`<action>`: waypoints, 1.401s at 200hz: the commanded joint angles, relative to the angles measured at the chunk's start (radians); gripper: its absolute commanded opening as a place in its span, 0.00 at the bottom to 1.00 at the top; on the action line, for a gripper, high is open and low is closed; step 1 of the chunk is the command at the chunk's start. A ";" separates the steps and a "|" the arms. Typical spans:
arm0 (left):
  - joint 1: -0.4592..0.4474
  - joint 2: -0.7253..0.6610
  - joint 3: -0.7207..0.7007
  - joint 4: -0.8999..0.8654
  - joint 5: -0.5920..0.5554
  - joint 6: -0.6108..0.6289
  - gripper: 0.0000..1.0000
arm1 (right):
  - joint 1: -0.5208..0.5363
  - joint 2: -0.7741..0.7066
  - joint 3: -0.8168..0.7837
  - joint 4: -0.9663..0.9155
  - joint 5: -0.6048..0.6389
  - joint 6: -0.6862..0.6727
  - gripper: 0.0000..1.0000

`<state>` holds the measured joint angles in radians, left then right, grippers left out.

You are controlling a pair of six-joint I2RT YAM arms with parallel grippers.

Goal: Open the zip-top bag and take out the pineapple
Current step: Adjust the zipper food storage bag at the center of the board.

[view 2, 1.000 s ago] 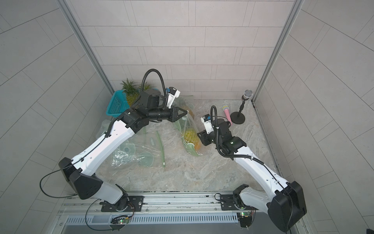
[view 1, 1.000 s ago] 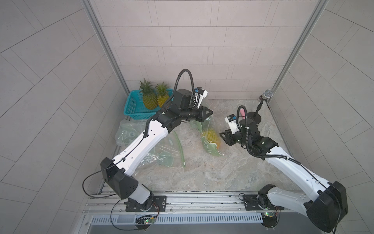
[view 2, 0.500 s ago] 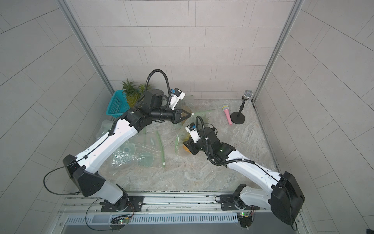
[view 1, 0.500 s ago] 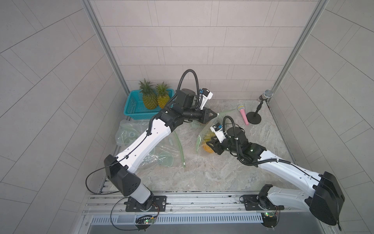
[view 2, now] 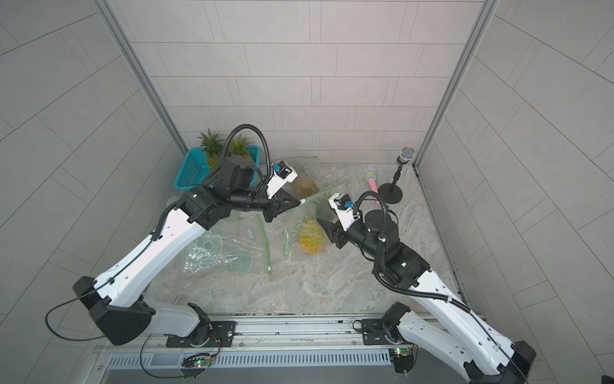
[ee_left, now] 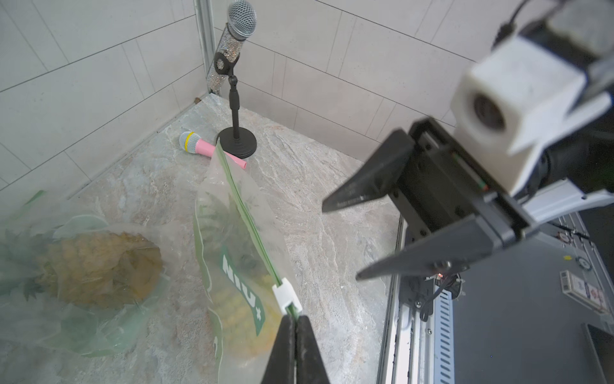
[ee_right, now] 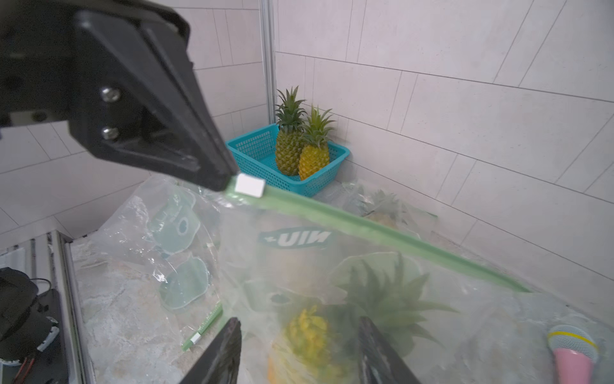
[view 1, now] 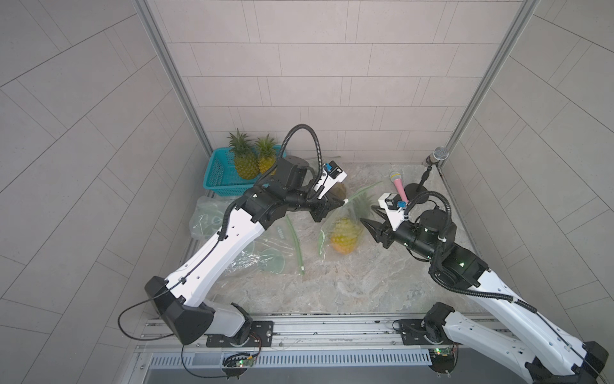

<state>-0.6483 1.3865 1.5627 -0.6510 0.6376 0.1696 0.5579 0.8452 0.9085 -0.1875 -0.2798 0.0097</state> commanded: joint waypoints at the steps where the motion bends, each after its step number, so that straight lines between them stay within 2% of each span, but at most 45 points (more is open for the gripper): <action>1: -0.005 -0.039 -0.051 -0.010 0.039 0.125 0.00 | -0.115 0.061 0.100 -0.134 -0.188 -0.123 0.58; 31: -0.004 -0.075 -0.110 0.024 0.026 0.136 0.00 | -0.225 0.171 0.241 -0.239 -0.433 -0.262 0.58; 49: -0.005 -0.094 -0.132 0.037 0.007 0.136 0.00 | -0.239 0.252 0.321 -0.296 -0.494 -0.345 0.57; 100: -0.005 -0.126 -0.168 0.081 -0.015 0.130 0.00 | -0.242 0.428 0.505 -0.477 -0.590 -0.643 0.57; 121: -0.004 -0.131 -0.171 0.083 -0.014 0.131 0.00 | -0.242 0.500 0.600 -0.624 -0.625 -0.776 0.57; 177: -0.003 -0.139 -0.171 0.090 -0.019 0.131 0.00 | -0.241 0.662 0.792 -0.896 -0.623 -0.954 0.53; 206: -0.003 -0.149 -0.177 0.091 -0.019 0.132 0.00 | -0.240 0.694 0.803 -0.902 -0.590 -0.956 0.44; 218: -0.003 -0.151 -0.182 0.091 -0.021 0.131 0.00 | -0.240 0.699 0.805 -0.896 -0.583 -0.948 0.35; 237: -0.003 -0.158 -0.190 0.094 -0.031 0.128 0.00 | -0.240 0.687 0.799 -0.878 -0.575 -0.929 0.13; 249: -0.001 -0.166 -0.198 0.099 -0.045 0.121 0.00 | -0.238 0.660 0.773 -0.833 -0.568 -0.899 0.04; 259: -0.001 -0.173 -0.212 0.110 -0.062 0.106 0.00 | -0.231 0.626 0.744 -0.791 -0.551 -0.874 0.00; 280: -0.001 -0.198 -0.245 0.134 -0.080 0.100 0.00 | -0.205 0.555 0.677 -0.718 -0.489 -0.827 0.00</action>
<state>-0.6483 1.2320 1.3529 -0.5640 0.5846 0.2653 0.3325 1.4960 1.6333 -0.9749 -0.8261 -0.8635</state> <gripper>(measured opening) 0.050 0.049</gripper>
